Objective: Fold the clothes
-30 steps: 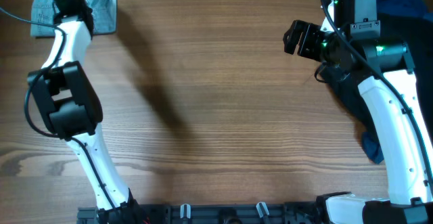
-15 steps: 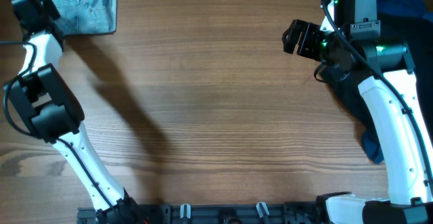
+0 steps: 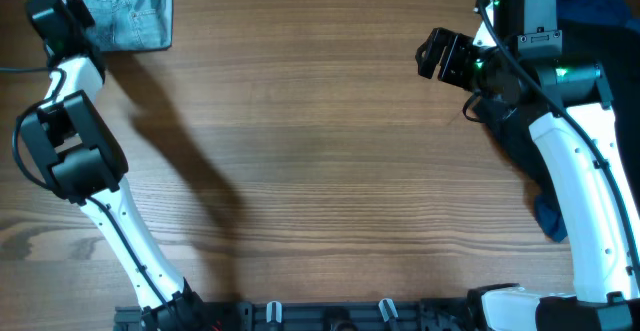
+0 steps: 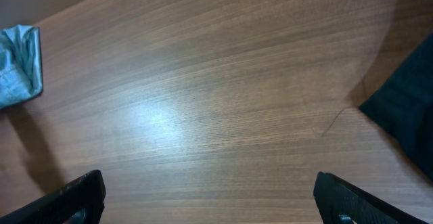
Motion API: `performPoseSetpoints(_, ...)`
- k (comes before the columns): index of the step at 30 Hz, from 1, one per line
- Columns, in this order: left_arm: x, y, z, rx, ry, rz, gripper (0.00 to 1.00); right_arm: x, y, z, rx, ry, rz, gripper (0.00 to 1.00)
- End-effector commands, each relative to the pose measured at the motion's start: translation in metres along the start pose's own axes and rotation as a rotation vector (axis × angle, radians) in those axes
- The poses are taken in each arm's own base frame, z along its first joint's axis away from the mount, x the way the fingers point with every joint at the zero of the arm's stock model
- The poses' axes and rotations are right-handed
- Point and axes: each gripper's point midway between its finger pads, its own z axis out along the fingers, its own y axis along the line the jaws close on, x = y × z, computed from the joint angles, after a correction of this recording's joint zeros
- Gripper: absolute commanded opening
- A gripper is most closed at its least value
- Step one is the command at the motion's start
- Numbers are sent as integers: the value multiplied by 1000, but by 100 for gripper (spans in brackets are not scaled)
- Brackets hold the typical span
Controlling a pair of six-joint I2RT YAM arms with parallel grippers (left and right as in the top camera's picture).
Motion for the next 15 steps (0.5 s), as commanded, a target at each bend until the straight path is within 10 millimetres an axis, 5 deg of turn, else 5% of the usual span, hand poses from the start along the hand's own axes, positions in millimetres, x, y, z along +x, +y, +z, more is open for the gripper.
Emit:
performPoseSetpoints(1,-119,-3,-36,14,-209,-16,4,1,4,-3,-21,10,48,100)
performPoseSetpoints(6,-170,-9,-62,29,-277,-25,5,3,0,-13,1,-4,48,100)
performPoseSetpoints(9,-199,-16,-80,44,-317,-31,15,-2,-7,-28,36,-57,52,100)
performPoseSetpoints(11,-210,-25,-91,62,-307,-28,34,-3,-13,-41,67,-96,79,100)
performPoseSetpoints(13,-213,-37,-102,87,-256,-16,63,-1,-16,-57,80,-123,90,100)
performPoseSetpoints(14,-214,-42,-108,99,-235,-11,100,1,-18,-63,82,-129,90,100)
performPoseSetpoints(15,-215,-49,-114,113,-215,-6,100,4,-19,-68,86,-131,90,100)
